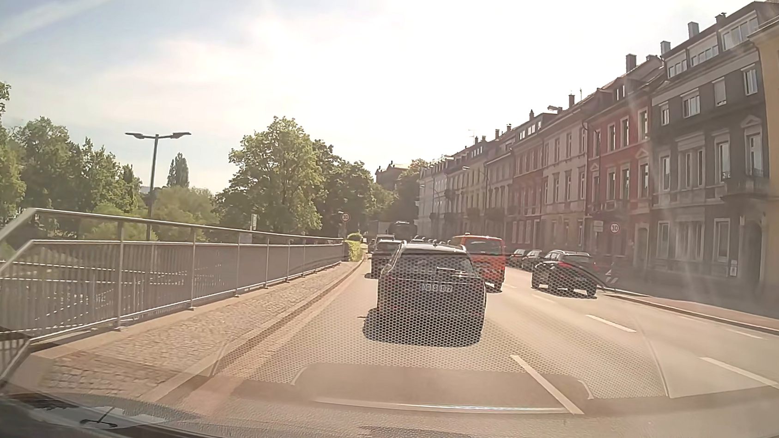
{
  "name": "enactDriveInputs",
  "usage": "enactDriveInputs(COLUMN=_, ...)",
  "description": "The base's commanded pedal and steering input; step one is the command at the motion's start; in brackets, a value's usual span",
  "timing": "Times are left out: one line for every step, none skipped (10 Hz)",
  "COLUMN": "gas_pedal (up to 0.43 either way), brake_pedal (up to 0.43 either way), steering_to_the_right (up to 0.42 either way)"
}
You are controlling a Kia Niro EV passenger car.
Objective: Follow the waypoints while adhering to traffic rules and regulations
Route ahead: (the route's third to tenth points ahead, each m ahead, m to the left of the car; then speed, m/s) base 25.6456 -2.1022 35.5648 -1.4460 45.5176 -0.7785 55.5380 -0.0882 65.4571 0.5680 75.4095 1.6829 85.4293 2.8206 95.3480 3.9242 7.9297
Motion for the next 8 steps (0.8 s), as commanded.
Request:
enactDriveInputs(gas_pedal=0.098, brake_pedal=0.000, steering_to_the_right=-0.001)
enactDriveInputs(gas_pedal=0.098, brake_pedal=0.000, steering_to_the_right=-0.001)
enactDriveInputs(gas_pedal=0.098, brake_pedal=0.000, steering_to_the_right=-0.001)
enactDriveInputs(gas_pedal=0.098, brake_pedal=0.000, steering_to_the_right=-0.001)
enactDriveInputs(gas_pedal=0.098, brake_pedal=0.000, steering_to_the_right=-0.001)
enactDriveInputs(gas_pedal=0.098, brake_pedal=0.000, steering_to_the_right=-0.002)
enactDriveInputs(gas_pedal=0.098, brake_pedal=0.000, steering_to_the_right=-0.004)
enactDriveInputs(gas_pedal=0.098, brake_pedal=0.000, steering_to_the_right=-0.006)
